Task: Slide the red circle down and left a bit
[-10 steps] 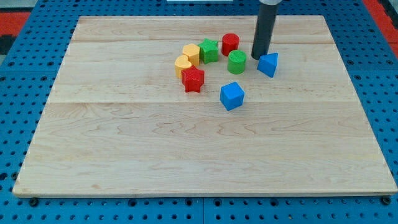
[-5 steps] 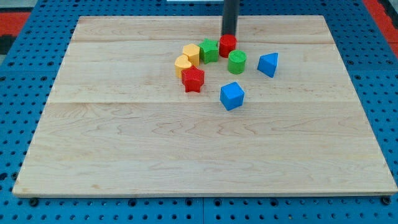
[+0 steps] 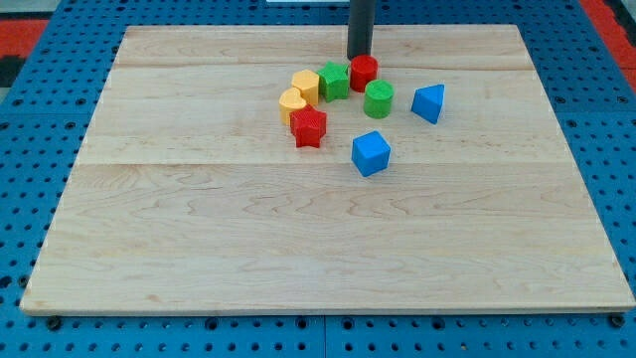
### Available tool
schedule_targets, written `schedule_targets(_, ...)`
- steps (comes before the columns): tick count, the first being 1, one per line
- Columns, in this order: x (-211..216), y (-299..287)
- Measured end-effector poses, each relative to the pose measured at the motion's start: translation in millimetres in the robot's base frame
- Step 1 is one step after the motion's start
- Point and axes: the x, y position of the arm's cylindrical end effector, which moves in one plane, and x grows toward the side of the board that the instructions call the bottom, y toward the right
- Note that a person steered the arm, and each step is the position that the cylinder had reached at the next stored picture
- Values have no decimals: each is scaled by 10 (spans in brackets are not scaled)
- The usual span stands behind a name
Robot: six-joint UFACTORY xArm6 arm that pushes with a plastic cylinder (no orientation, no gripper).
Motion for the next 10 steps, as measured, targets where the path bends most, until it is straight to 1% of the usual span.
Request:
schedule_targets(3, 135, 57)
schedule_targets(8, 186, 443)
schedule_targets(10, 384, 426)
